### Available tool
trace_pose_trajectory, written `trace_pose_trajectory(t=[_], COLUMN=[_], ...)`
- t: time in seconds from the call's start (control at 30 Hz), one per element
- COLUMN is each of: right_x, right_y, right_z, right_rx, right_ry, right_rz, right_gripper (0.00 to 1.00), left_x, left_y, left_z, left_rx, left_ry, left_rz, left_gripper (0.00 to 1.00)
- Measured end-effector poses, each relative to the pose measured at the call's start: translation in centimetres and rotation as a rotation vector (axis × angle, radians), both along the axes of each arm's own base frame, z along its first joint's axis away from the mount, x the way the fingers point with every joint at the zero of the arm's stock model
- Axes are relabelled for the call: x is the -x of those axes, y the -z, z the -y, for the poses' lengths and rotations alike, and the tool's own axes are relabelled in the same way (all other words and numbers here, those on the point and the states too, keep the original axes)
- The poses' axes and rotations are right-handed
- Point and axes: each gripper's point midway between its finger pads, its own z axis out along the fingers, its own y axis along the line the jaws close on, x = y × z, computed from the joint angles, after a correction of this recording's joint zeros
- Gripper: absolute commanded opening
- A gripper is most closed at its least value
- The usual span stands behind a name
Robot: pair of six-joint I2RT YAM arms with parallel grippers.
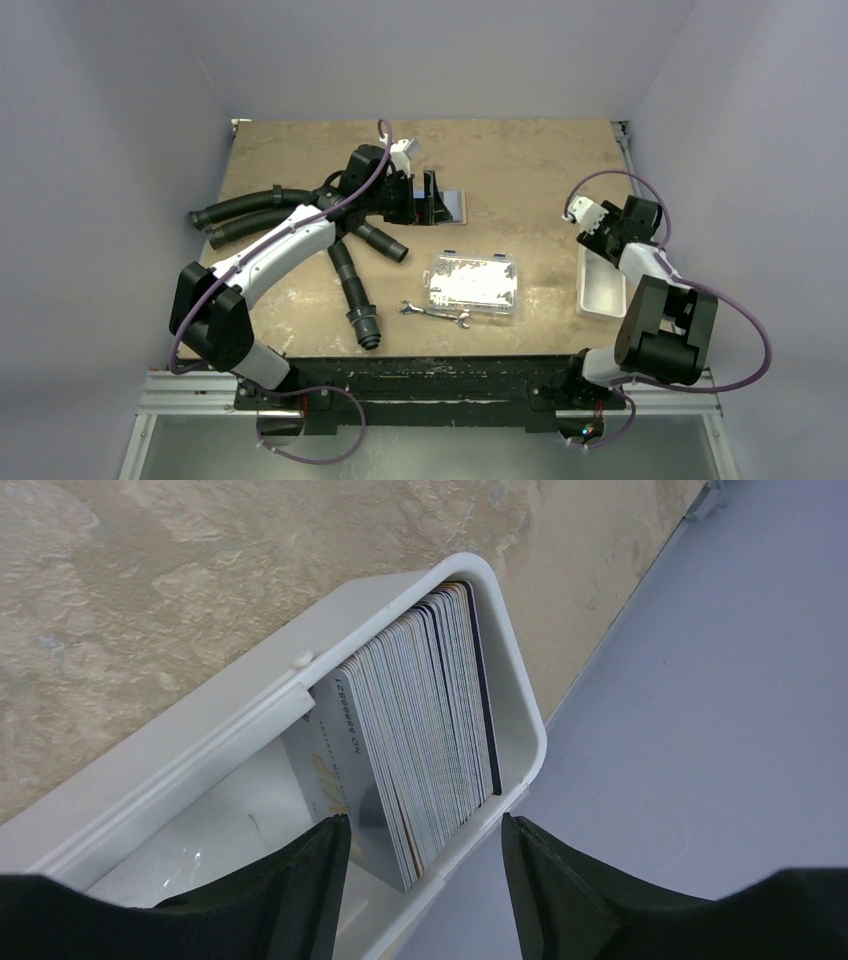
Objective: Put the credit cards into the card holder
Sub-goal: Pick up the credit card from the storage box.
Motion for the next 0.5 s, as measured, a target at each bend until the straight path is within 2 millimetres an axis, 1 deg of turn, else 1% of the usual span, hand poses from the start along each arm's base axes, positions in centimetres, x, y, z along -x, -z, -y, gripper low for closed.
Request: trace_pose_trajectory(t=[0.37, 0.5], right_x=[-1.0, -1.1], right_y=[0.5, 0.4], right_z=[0.0, 0.1], right_rx=[0.029, 0.039], right_ry=[0.017, 0.021], right_rz=[0.016, 0.019], right_gripper=[0.59, 0.54], left_x=[-0.1, -0.1], left_y=[0.0, 0.1], left_z=[-0.1, -0.1], left_rx=[0.001, 0.002], left_ry=[-0.003, 0.000], left_rz=[-0.001, -0.003], left_gripper=[0.99, 0.99])
